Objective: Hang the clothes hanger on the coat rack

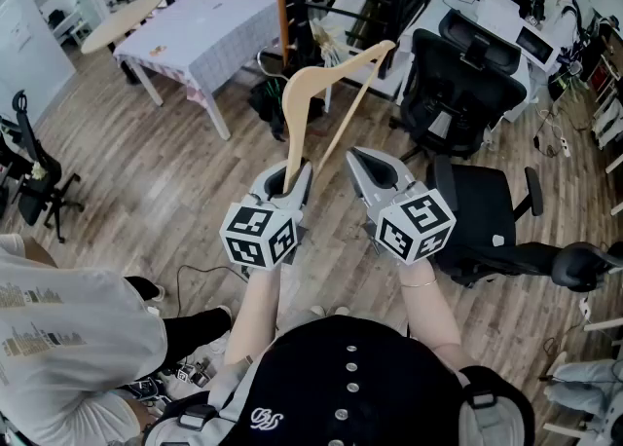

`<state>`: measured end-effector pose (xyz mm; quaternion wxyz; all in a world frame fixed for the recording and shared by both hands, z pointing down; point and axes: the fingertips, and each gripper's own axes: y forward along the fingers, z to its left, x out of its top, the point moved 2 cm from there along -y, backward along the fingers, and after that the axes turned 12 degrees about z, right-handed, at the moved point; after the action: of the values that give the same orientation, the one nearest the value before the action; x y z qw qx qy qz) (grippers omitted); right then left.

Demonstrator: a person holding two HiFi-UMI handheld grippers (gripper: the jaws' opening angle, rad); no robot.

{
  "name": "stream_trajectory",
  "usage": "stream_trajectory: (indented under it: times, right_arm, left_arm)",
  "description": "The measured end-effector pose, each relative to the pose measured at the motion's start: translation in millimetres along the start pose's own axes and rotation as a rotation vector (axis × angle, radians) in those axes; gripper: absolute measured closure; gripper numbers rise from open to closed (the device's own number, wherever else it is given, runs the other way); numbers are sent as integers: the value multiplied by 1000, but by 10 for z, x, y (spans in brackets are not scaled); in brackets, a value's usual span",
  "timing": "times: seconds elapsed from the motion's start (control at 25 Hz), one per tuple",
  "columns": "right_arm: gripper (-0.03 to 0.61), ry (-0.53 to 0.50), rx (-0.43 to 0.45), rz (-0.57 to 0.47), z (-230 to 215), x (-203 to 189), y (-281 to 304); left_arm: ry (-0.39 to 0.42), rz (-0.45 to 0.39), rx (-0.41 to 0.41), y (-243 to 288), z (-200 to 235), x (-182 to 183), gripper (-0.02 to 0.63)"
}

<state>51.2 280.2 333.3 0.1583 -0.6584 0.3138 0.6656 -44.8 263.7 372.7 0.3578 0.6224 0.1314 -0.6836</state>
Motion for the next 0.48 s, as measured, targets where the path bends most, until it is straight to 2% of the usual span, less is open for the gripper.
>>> stream_trajectory:
  times: [0.48]
  right_arm:
    - [584, 6, -27, -21, 14, 71, -30]
  left_arm:
    - [62, 31, -20, -13, -61, 96, 574]
